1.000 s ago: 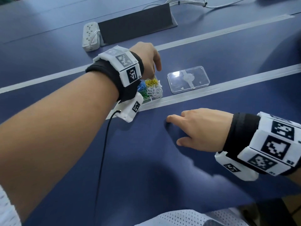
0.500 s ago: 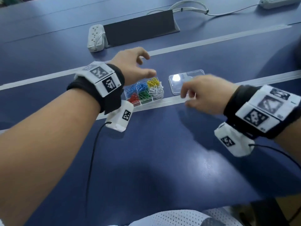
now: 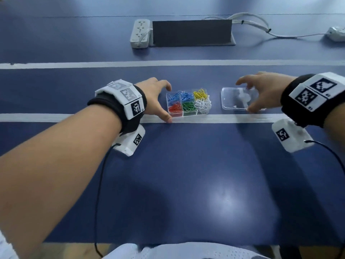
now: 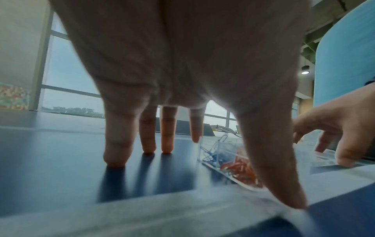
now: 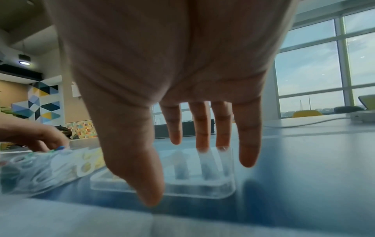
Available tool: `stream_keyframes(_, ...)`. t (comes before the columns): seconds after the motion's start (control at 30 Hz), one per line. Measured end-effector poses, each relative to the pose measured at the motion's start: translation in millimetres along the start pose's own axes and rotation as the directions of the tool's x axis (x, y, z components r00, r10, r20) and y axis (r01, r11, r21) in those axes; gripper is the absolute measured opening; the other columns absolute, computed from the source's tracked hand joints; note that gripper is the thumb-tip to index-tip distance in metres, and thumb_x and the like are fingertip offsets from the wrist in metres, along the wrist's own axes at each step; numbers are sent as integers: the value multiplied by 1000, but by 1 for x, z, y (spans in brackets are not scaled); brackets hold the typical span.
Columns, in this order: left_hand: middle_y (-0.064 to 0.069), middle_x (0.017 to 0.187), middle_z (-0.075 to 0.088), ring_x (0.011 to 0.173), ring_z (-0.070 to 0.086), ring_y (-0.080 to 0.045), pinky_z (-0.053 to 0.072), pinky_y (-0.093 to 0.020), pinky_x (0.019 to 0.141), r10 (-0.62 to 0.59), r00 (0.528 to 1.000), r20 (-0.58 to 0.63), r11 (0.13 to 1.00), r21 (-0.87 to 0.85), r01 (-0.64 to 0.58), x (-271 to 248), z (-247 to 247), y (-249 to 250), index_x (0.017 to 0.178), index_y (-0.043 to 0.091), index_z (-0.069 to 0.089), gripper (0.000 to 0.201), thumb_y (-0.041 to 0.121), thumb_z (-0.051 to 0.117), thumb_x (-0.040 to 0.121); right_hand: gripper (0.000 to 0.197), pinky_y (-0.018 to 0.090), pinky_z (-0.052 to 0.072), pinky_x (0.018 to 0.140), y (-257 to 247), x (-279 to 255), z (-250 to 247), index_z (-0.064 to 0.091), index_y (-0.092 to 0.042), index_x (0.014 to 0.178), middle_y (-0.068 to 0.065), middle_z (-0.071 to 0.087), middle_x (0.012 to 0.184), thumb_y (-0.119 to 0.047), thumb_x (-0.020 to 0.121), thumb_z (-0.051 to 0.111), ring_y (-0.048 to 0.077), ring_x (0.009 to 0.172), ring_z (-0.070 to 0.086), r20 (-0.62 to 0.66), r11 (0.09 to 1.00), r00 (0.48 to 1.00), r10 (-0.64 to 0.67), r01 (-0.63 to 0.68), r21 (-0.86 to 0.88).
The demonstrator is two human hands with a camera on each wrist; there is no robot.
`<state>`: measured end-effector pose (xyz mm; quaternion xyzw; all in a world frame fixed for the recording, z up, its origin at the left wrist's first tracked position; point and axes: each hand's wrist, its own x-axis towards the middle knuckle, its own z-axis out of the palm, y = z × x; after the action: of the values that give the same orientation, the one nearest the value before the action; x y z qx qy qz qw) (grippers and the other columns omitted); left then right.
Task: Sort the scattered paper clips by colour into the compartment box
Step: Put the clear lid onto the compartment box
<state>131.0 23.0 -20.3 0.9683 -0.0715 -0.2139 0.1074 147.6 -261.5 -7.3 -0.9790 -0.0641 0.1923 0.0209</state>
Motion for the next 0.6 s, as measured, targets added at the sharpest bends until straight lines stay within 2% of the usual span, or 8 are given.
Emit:
stream_keyframes(0.1,-1,115,46,108,53,-24,46,-40,96,-4,1000,-16,999,34,4,3,-4,-4,123,29,51,75,51,82,58,76,35,41,99,-3,-4,-15,46,-24,134,7,52,127,-19,67,80,28,112,51,-94,997,995,-15,22,69)
stream_keyframes(0.17,0,113,44,107,53,-25,47,-40,94,-8,1000,-6,999,50,8,5,-5,-3,120,29,54,73,51,82,57,72,34,40,99,-17,-7,-21,49,-25,132,5,53,125,-21,68,81,25,113,52,-121,989,990,-71,86,120)
stream_keyframes(0.33,-4,127,39,119,45,-29,42,-42,94,-37,999,21,994,100,35,6,2,5,129,36,44,91,60,81,50,73,40,42,100,-70,-4,-17,48,-32,131,-4,51,119,-34,66,81,20,110,52,-31,959,962,-271,273,77)
stream_keyframes(0.47,-5,127,40,121,44,-29,40,-42,93,-31,1000,-1,996,79,31,7,3,5,130,35,44,87,58,81,54,73,42,43,100,-88,3,-12,48,-31,132,-1,49,126,-33,67,80,22,113,51,22,954,954,-299,299,13)
stream_keyframes(0.6,-4,124,43,118,46,-28,41,-39,91,-31,999,-9,999,45,31,9,3,3,127,32,48,84,54,83,54,72,42,45,98,-98,8,-8,48,-32,131,-1,48,124,-34,66,79,22,109,52,30,949,948,-316,316,10)
